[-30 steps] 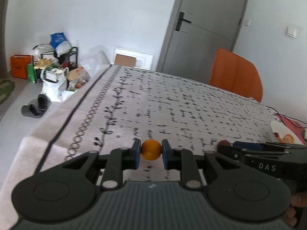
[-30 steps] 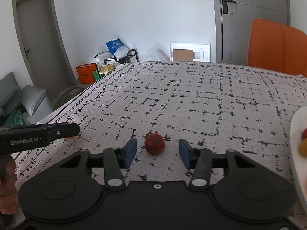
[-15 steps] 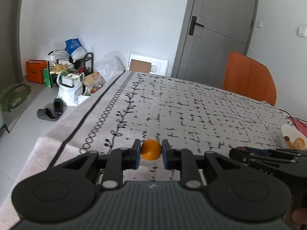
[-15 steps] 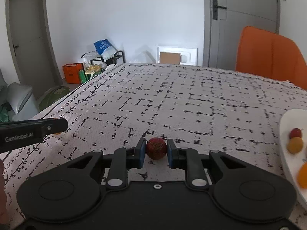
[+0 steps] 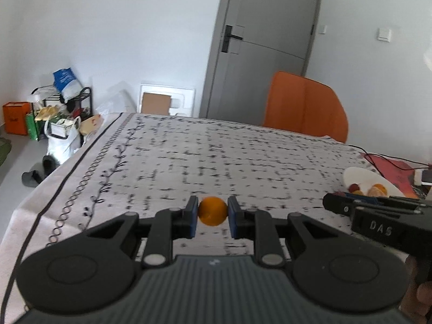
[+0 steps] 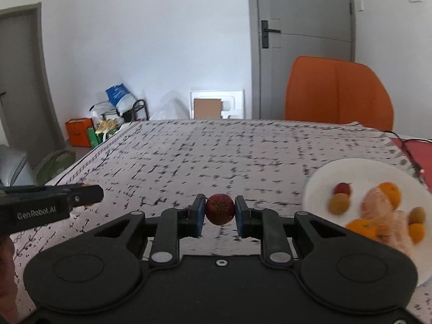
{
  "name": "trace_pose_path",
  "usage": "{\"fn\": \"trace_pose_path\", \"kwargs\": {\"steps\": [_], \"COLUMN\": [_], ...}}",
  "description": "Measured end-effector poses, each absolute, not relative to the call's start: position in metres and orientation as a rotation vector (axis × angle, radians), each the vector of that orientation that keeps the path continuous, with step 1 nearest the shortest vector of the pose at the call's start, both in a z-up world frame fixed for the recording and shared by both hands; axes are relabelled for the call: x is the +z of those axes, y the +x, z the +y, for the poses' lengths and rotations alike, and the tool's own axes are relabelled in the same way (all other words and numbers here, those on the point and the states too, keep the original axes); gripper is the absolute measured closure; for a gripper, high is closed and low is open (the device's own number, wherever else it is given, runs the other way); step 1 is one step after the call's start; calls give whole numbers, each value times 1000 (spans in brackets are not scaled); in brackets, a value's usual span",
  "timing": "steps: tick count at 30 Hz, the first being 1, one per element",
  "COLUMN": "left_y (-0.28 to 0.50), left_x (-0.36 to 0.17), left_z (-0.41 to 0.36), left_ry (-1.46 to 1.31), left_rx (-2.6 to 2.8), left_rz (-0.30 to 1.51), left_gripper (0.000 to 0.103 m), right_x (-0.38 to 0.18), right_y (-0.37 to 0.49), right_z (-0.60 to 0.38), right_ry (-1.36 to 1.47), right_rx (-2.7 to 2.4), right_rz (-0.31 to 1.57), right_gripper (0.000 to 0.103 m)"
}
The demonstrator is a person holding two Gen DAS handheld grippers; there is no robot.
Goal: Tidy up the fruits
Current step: 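Grasp the small orange with the left tool while the right tool grasps the red fruit, then carry both fruits to the white plate and open both tools to release them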
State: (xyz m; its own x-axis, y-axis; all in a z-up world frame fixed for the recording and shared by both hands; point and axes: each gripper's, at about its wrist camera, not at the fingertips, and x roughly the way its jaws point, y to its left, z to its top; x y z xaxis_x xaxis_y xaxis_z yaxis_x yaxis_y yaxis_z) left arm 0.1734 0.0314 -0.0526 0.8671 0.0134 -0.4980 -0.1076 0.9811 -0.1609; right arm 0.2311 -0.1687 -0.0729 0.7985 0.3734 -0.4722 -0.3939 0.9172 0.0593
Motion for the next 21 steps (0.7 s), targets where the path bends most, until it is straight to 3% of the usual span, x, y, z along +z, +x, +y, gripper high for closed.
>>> {"fn": "trace_pose_path", "kwargs": {"steps": [21], "left_y": [184], "left_x": [-29], "left_z": [-60], "left_ry": [-112], "left_rx": [-115], "left_rz": [484], "left_gripper": [82], "right_x": [-60], "right_y": [212], "right_z": [-262], "right_ry": [56], "right_rx": [276], "right_rz": [446], "right_gripper": [81]}}
